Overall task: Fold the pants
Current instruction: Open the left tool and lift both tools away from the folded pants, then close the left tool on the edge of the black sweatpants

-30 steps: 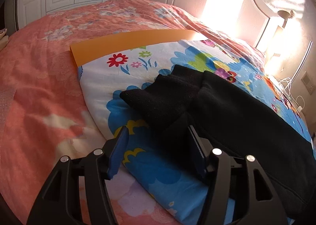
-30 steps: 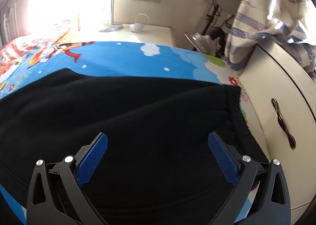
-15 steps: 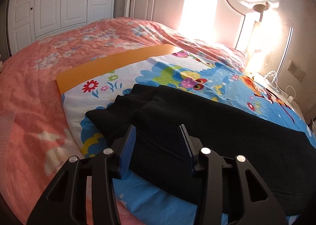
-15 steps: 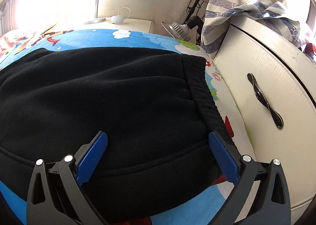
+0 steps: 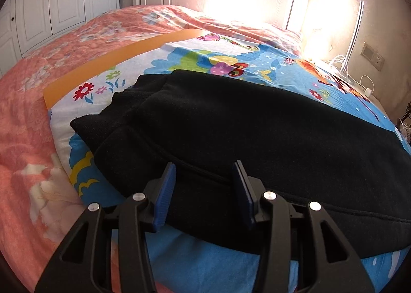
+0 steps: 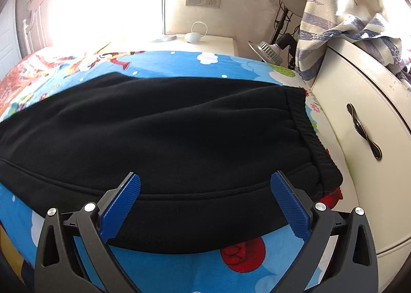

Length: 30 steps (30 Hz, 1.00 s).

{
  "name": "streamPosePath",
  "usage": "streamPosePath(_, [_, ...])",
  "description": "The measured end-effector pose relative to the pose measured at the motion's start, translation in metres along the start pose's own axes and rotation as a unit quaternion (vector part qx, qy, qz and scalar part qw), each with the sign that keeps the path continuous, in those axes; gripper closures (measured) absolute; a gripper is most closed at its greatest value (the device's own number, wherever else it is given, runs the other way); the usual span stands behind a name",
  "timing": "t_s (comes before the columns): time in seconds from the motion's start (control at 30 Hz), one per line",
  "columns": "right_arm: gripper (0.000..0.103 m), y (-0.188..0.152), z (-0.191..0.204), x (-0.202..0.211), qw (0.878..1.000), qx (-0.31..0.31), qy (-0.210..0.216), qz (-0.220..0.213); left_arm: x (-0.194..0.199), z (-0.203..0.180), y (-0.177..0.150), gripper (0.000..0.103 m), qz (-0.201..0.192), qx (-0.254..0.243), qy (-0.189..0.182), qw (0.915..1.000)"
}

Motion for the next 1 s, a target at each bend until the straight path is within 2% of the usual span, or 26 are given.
streamPosePath(0.07, [0.006,-0.007,-0.003,-0.005,1.000,-0.018,0.014,0.002,0.005,0.005,0.002,0.056,0.007,0.016,-0.019,0.9997])
streamPosePath(0.13, [0.005,-0.010,-0.006,-0.007,0.999,-0.037,0.031,0.015,0.017,0.016,0.006,0.056,-0.002,0.039,-0.019,0.9991])
streamPosePath(0.2, [0.005,-0.013,-0.003,-0.007,0.999,-0.028,0.028,0.012,0.029,0.028,0.011,0.056,-0.017,0.055,-0.014,0.9982])
streamPosePath(0.33, [0.005,-0.016,0.000,-0.003,1.000,-0.022,0.016,0.013,0.037,0.050,0.016,0.077,-0.026,0.083,-0.006,0.9962])
streamPosePath(0.4, [0.006,-0.013,0.003,0.003,1.000,-0.022,0.006,0.012,0.032,0.056,0.013,0.079,-0.016,0.098,-0.022,0.9948])
streamPosePath(0.47, [0.006,-0.003,0.016,0.017,0.999,-0.026,0.036,-0.004,0.018,0.057,0.004,0.078,0.018,0.104,-0.030,0.9939])
streamPosePath(0.53, [0.006,0.017,0.047,0.032,0.996,-0.018,0.085,-0.021,0.007,0.064,-0.006,0.080,0.035,0.131,-0.035,0.9901])
streamPosePath(0.63, [0.006,0.042,0.122,0.049,0.985,0.045,0.163,-0.036,0.009,0.078,-0.007,0.080,0.024,0.194,-0.082,0.9774])
streamPosePath(0.73, [0.006,0.058,0.199,0.050,0.972,0.098,0.213,-0.034,0.012,0.090,-0.007,0.080,0.015,0.229,-0.106,0.9674])
streamPosePath(0.8, [0.007,0.064,0.244,0.044,0.965,0.123,0.228,-0.033,0.015,0.098,-0.006,0.081,0.008,0.241,-0.110,0.9642])
streamPosePath(0.9, [0.009,0.062,0.299,0.029,0.958,0.146,0.246,-0.018,0.019,0.110,-0.005,0.078,-0.007,0.256,-0.094,0.9622])
streamPosePath(1.0, [0.010,0.045,0.330,0.009,0.953,0.176,0.245,0.008,0.015,0.127,0.000,0.078,-0.012,0.294,-0.112,0.9490])
Point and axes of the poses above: each gripper's, at about its wrist camera, not at the fingertips, and x roughly against the way its jaws point, z to its left, y to its top, the point moved 6 cm from there along -x, roughly the way its jaws point, and after that the axes turned 5 degrees about y, right-handed, at the moved point
